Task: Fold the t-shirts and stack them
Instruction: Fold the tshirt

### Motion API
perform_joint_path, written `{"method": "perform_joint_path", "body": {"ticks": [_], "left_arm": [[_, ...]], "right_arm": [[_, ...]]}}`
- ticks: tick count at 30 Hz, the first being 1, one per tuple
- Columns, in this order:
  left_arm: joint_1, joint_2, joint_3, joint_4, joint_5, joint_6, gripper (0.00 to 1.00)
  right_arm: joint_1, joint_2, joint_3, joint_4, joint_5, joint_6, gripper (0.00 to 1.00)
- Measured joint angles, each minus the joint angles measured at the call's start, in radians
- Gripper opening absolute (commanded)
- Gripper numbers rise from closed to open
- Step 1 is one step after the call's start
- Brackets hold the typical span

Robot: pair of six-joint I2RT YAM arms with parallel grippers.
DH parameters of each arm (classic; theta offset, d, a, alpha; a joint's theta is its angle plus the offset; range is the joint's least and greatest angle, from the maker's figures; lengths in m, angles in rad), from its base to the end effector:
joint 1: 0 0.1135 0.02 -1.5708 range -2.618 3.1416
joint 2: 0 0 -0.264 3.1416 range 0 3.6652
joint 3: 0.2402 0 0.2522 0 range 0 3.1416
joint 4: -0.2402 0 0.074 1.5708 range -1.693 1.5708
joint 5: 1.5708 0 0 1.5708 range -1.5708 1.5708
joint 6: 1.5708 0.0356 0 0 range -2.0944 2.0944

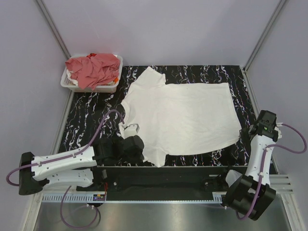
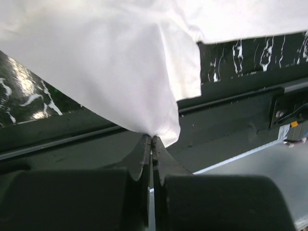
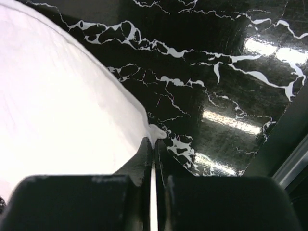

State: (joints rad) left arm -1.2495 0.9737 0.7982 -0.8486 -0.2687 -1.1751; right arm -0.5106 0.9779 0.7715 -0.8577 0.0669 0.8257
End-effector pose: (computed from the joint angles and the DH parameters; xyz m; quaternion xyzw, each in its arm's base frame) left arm 0.0657 -0.1674 0.2556 -0.0006 0.9549 -0.2053 0.2146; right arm 0.1539 -0.0889 0.2452 0.6060 0.7543 0.0073 0.2525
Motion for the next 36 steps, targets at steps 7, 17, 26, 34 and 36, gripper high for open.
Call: {"method": "perform_joint_path", "body": {"ticks": [7, 17, 26, 34, 36], "left_arm": [[0.237, 0.006, 0.117, -0.066, 0.008, 0.168, 0.0], [0.534, 0.234, 0.369, -0.068, 0.034, 0.446, 0.0], [0.733, 0.537, 0.644, -0.054, 0.115, 0.621, 0.0], [0.829, 0.774, 0.819, -0.047, 0.166, 0.701, 0.0], [0.848, 0.86, 0.894, -0.066, 0.18, 0.718, 0.0]], "right_arm": [[0.0, -0.02, 0.029, -0.061, -0.042, -0.007, 0.0], [0.0, 0.153, 0.15, -0.048, -0.095, -0.034, 0.0], [0.017, 0.428, 0.256, -0.004, -0.14, -0.07, 0.0], [0.084, 0.617, 0.401, 0.017, -0.14, -0.07, 0.0], [0.091, 0.668, 0.436, 0.021, -0.14, -0.069, 0.0]]}}
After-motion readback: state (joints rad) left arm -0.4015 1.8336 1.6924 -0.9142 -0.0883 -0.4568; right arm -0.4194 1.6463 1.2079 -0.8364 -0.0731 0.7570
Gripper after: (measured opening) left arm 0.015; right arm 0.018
